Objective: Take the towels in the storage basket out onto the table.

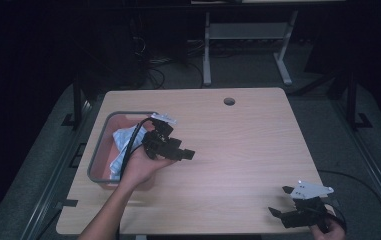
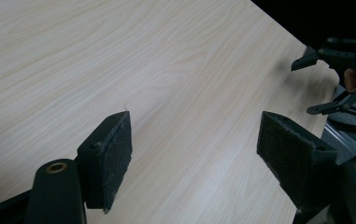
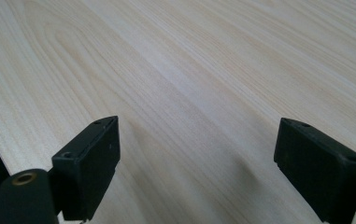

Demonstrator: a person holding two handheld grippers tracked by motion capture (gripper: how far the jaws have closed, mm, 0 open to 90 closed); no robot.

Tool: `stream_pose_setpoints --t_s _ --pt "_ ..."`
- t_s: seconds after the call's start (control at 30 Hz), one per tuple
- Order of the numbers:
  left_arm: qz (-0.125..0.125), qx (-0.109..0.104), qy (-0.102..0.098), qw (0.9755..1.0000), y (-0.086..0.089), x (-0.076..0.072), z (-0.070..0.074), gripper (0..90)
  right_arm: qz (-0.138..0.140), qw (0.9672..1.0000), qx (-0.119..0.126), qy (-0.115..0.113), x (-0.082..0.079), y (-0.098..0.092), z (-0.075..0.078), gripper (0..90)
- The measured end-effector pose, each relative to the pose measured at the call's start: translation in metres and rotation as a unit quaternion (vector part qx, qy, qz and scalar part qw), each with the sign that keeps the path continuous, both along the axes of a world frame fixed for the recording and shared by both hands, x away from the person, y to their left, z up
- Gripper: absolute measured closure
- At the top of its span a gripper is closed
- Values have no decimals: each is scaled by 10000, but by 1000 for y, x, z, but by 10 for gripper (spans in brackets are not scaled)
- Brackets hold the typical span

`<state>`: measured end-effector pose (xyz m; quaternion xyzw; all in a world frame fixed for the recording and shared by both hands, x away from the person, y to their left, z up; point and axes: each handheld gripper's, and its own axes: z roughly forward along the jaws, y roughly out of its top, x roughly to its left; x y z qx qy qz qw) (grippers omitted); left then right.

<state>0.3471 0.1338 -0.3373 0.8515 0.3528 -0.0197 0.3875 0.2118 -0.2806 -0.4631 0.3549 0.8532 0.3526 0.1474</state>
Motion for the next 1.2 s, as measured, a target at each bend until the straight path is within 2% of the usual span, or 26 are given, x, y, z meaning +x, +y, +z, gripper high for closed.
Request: stream_pose_setpoints --t_s 0.33,0.63,0.8,1.0,1.17,1.2 --pt "255 65 78 9996 23 8 3 255 -9 10000 -1 -15 0 -4 0 138" --pt "492 63 49 9988 46 9 8 254 -50 10000 11 -2 0 -5 0 138" --pt "741 50 -1 9972 64 9 12 256 -42 10000 -34 -35 0 -5 0 138" --pt "842 74 72 9964 80 11 10 254 -36 10000 -26 -15 0 -4 -1 138" --pt "1013 104 65 9948 95 12 9 254 -50 10000 -18 -19 1 -4 -1 138" --pt "1098 122 80 9938 102 13 7 255 -50 10000 -12 -19 1 -4 -1 139"
